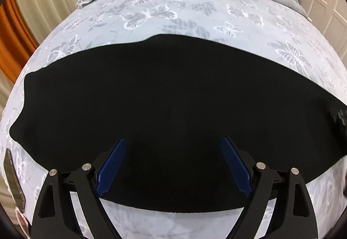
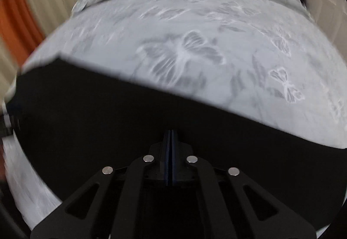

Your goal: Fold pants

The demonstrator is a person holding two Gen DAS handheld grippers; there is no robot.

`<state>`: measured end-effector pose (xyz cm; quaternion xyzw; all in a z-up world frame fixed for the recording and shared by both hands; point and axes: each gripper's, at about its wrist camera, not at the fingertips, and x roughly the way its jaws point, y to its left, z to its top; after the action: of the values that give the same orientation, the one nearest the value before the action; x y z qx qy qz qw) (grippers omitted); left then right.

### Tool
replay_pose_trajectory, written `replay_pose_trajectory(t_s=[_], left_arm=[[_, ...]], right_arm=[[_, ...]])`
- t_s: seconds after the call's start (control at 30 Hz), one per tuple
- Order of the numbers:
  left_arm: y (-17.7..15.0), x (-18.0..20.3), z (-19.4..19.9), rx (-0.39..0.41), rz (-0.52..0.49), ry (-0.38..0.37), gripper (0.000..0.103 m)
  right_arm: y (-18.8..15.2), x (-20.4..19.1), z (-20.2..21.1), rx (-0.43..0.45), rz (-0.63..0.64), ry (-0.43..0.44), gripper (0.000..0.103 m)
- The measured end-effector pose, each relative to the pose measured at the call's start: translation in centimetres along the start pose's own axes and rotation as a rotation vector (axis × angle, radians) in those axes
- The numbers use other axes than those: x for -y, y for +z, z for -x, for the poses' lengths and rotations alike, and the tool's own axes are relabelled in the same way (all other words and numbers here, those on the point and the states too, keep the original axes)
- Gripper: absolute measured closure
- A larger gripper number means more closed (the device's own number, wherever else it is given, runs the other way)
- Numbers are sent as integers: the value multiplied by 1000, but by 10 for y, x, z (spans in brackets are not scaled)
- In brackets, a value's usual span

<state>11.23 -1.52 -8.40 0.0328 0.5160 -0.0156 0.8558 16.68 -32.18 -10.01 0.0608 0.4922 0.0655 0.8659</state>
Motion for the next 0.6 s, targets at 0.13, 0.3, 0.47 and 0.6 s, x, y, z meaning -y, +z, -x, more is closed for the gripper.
replay_pose_trajectory(t_s=[0.13, 0.3, 0.47, 0.6], left_arm=[[1, -8, 4, 8, 20, -8, 17], [5, -14, 6, 17, 33, 3, 17], [6, -36, 11, 38, 67, 40, 17], [6, -60, 20, 43, 131, 33, 17]], right_arm=[[15, -16, 33, 96, -7, 24, 98], [-1, -20, -17, 18, 53, -31, 102], [3, 35, 58, 114, -71, -216, 86], [-47, 122, 120, 156, -305, -342, 28]])
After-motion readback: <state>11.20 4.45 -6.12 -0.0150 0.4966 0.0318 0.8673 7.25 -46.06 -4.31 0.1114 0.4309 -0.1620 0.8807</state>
